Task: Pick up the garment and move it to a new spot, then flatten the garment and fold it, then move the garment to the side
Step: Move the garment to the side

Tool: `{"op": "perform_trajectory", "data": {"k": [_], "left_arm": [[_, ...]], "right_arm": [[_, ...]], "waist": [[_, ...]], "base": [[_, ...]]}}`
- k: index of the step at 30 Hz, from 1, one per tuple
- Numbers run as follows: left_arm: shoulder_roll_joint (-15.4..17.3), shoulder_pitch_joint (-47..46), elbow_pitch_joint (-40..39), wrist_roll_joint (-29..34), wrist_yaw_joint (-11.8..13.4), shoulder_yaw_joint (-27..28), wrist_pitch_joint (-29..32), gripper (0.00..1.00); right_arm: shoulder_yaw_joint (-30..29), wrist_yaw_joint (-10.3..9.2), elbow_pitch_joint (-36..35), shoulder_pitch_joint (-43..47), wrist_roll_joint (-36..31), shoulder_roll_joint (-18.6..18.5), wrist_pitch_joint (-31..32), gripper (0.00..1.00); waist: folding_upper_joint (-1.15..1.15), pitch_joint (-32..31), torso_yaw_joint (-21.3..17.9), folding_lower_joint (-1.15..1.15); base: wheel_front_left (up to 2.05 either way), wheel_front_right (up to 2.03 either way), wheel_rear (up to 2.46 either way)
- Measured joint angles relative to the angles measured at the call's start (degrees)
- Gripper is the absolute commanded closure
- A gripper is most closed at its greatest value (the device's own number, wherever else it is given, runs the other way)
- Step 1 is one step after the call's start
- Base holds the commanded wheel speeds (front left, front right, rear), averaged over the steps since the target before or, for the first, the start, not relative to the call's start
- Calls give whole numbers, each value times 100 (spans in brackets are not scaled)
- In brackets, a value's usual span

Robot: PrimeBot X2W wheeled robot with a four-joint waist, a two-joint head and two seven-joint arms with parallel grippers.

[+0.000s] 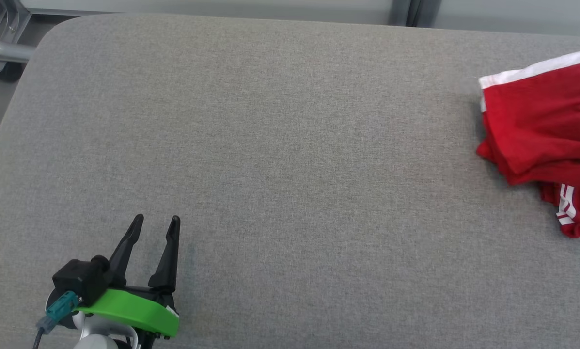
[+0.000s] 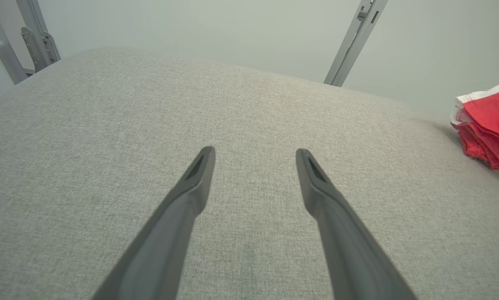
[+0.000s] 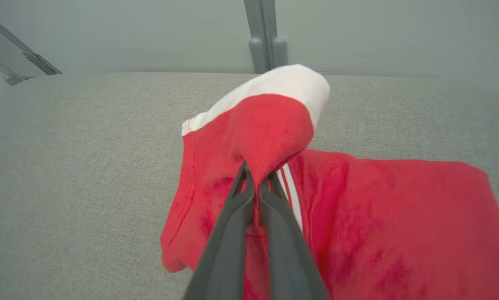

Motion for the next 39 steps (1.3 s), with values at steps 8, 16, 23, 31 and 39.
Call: {"op": "perform_trajectory", "data": {"k": [8, 16, 23, 31, 39], "left_arm": [[112, 15, -55, 12, 0, 34, 0, 0], [147, 3, -156, 62, -38, -16, 26, 0], [151, -7, -142, 79, -52, -33, 33, 0], [110, -8, -25, 77, -48, 13, 25, 0], [-2, -9, 143, 41, -36, 107, 23, 0]], "right_arm": [[-132, -283, 15, -13, -62, -549, 625, 100], [-86, -626, 136, -11, -690, -898, 698, 100], [-26, -846, 327, 82, -1240, -1027, 232, 0], [214, -849, -34, 62, -1783, -715, -764, 0], [344, -922, -547, 116, -2123, -201, -2006, 0]], "waist": [[0, 63, -130, 0], [0, 287, -195, 0], [0, 413, -163, 0], [0, 287, -269, 0], [0, -21, -411, 0]], "base": [[0, 0, 0], [0, 0, 0], [0, 0, 0], [0, 0, 0], [0, 0, 0]]}}
